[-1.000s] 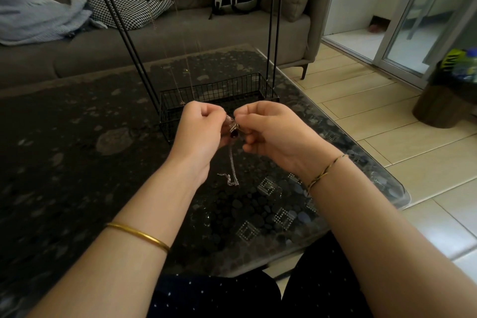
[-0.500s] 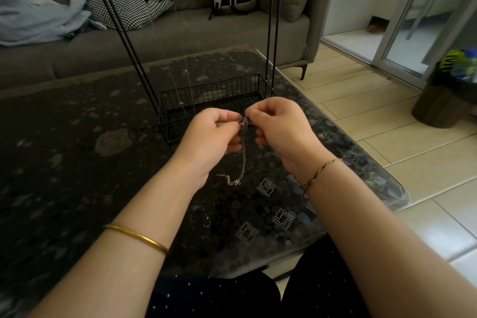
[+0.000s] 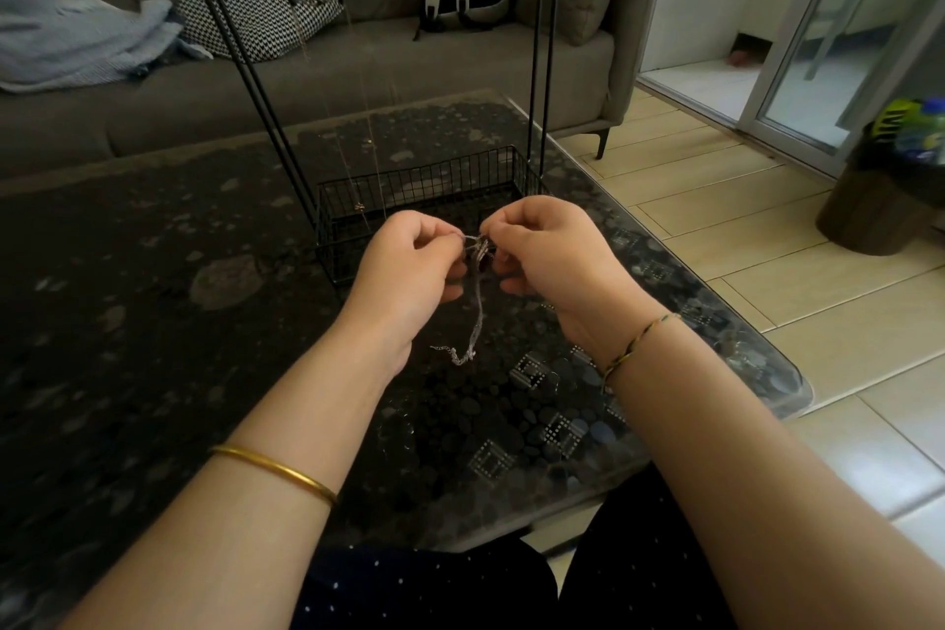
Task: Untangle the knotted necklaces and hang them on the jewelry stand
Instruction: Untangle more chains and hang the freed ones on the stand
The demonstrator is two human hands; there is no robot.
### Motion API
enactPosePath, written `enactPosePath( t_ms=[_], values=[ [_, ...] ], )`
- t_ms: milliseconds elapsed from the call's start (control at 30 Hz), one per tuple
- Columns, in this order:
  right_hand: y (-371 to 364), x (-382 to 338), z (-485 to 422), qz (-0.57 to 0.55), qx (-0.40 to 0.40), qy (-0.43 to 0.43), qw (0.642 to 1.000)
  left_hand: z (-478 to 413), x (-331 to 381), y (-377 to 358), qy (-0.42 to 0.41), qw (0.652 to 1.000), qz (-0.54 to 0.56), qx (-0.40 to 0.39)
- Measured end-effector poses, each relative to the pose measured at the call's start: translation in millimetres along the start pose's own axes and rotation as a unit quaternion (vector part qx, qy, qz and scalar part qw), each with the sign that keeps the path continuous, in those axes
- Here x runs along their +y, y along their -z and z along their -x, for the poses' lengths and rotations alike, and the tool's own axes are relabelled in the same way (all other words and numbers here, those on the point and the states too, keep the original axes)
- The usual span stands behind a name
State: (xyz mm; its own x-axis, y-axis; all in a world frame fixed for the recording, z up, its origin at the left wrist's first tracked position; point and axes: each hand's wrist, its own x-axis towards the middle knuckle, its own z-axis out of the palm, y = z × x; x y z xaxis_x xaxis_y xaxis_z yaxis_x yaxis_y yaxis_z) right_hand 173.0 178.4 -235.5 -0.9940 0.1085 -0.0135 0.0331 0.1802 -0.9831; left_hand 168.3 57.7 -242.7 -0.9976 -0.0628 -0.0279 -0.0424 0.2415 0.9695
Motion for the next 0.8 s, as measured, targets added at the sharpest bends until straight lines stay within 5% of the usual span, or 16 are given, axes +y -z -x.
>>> enactPosePath(
  t_ms=[267, 533, 700, 800],
  values=[
    [-1.2, 1.1, 0.8, 0.024, -0.022, -0.003, 0.999, -2.2, 1.2, -0.8, -0.014, 0.998, 0.044, 0.032],
    [-5.8, 2.4, -2.3, 0.172, -0.016, 0.044, 0.984, -3.7, 2.3, -1.8, -0.003, 0.995, 0.090, 0.040],
    [-2.1, 3.3, -4.0, -0.027, -0.007, -0.035, 0.999, -2.4, -0.9, 0.0, 0.025, 0.999, 0.024, -0.022],
    [-0.2, 3.9, -3.1, -0.045, -0.008, -0.030, 0.999, -0.2, 0.8, -2.6, 0.014, 0.998, -0.039, -0.048]
  ],
)
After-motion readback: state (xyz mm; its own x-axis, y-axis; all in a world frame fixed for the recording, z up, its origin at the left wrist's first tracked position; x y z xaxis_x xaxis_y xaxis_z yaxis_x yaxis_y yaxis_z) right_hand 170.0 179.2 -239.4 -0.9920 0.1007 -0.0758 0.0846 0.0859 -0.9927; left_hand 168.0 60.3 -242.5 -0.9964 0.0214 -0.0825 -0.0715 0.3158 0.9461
